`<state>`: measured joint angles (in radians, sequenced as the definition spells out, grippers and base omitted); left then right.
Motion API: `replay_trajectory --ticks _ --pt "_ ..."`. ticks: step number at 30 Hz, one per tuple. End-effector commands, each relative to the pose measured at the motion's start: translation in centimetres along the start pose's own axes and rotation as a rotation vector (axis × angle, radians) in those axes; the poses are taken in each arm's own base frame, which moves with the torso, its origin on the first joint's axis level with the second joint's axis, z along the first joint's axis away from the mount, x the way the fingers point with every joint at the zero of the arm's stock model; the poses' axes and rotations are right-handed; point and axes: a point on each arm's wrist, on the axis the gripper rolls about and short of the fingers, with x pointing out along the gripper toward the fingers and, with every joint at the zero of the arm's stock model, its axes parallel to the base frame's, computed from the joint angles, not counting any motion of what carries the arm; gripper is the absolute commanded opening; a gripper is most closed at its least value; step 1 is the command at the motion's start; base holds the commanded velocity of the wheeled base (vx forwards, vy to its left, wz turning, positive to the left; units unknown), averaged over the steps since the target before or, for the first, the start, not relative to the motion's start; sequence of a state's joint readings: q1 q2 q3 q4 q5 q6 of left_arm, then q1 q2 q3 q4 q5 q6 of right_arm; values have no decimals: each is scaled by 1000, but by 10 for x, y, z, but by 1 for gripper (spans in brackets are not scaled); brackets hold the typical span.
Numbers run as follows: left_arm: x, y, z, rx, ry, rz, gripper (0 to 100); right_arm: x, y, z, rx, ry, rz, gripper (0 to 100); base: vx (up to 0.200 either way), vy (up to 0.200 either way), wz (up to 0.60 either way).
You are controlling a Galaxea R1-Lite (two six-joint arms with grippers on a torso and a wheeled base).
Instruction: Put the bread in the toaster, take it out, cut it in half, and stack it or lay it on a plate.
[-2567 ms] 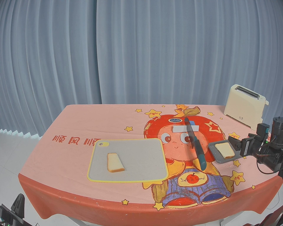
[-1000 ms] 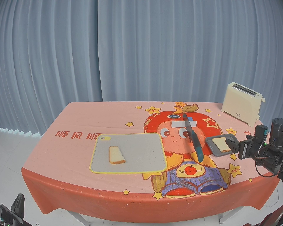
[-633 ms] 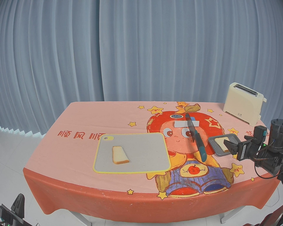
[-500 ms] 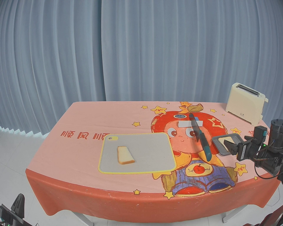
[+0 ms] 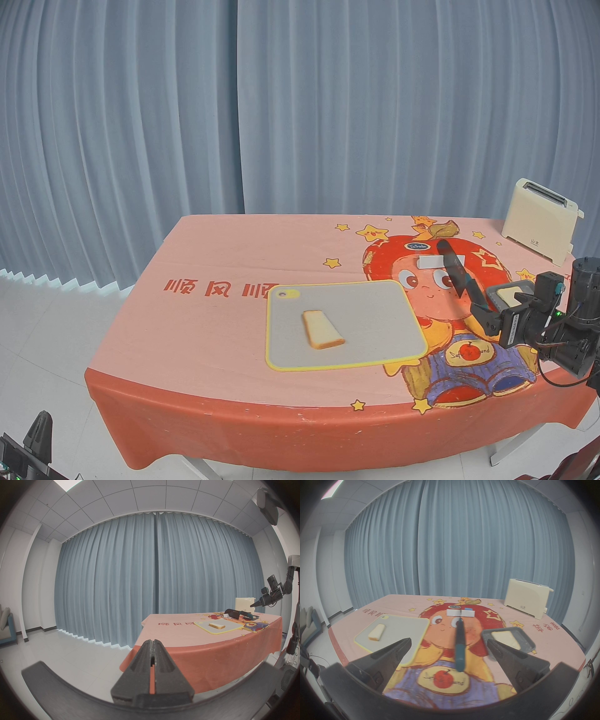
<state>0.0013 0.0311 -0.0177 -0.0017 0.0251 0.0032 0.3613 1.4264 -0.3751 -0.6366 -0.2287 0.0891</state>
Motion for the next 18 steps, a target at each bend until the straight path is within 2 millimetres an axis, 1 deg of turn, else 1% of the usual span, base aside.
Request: replay_trajectory --ticks 1,2,7,14,18 --pt "1 0 -5 0 17 1 0 -2 4 -1 -6 -1 15 100 0 200 0" --pt "1 0 -5 0 17 0 0 -2 4 -1 -7 -1 16 100 0 200 0" --pt "1 0 -5 0 17 1 0 -1 4 -2 -9 3 19 100 0 0 0" --pt "1 0 -5 0 17 1 0 -4 11 -2 -17 0 47 100 0 0 0" --pt "1 0 -5 0 17 1 0 -5 14 -6 -27 12 62 100 0 0 0"
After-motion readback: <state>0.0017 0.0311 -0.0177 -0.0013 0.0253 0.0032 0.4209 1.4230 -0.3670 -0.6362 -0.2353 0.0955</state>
